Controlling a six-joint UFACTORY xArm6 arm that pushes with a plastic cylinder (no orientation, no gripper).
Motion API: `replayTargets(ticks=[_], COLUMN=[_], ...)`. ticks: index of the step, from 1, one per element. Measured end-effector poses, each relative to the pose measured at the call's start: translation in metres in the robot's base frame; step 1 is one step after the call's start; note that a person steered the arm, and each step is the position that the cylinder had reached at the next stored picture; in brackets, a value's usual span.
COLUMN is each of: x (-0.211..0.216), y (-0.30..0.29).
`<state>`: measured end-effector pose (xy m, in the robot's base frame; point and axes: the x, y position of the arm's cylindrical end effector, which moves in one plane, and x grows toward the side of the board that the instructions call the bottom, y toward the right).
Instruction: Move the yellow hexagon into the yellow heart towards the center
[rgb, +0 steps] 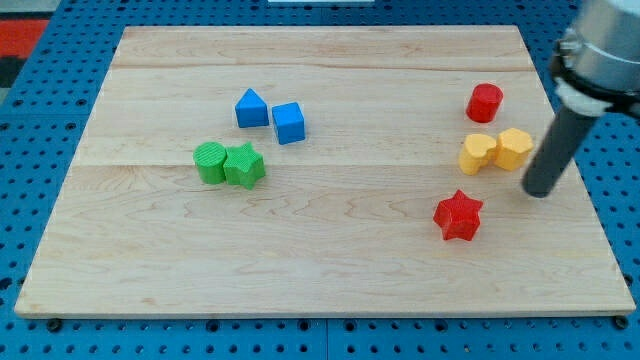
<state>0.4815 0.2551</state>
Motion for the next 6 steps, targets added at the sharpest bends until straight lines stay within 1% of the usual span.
replayTargets(ticks=[1, 2, 3, 4, 5, 6], x=[-0.018, -0.039, -0.05, -0.068, -0.065, -0.061], y=[0.036, 0.025, -0.013, -0.074, -0.121, -0.138])
